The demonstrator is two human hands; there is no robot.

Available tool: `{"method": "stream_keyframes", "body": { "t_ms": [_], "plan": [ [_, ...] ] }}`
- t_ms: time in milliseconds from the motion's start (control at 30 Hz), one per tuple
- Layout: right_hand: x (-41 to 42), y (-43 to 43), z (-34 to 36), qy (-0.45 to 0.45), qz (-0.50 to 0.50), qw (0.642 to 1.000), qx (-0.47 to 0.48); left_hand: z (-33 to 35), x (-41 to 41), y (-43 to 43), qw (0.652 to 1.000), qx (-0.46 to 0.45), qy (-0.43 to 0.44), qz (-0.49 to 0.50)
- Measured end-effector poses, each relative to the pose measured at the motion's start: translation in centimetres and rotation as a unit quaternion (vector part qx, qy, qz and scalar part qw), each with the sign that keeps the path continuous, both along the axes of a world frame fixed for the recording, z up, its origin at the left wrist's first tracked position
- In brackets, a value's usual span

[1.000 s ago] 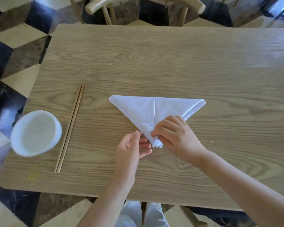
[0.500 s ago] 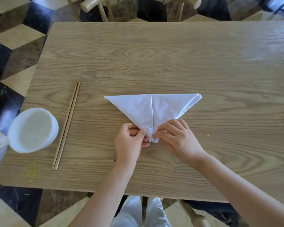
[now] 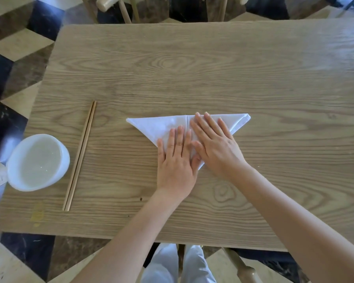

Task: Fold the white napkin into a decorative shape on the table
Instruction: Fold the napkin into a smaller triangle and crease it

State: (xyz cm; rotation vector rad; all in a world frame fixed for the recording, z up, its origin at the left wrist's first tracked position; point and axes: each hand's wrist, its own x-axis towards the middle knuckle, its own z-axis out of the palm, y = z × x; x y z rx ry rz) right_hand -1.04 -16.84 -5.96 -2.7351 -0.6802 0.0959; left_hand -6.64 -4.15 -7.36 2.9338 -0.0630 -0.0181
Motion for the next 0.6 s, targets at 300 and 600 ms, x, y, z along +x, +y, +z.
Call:
{"method": "stream_keyframes", "body": {
  "t_ms": [300, 600],
  "plan": [
    [2.8, -6.1, -0.2, 0.024, -0.106, 0.989, -0.103, 0.2, 0.1, 0.1, 0.999, 0.034, 0.032, -0.004],
    [-0.6, 1.8, 1.1, 0.037, -0.066, 0.997, -0.031, 3.5, 5.4, 3.1, 0.989, -0.144, 0.000, 0.020]
  ]
}}
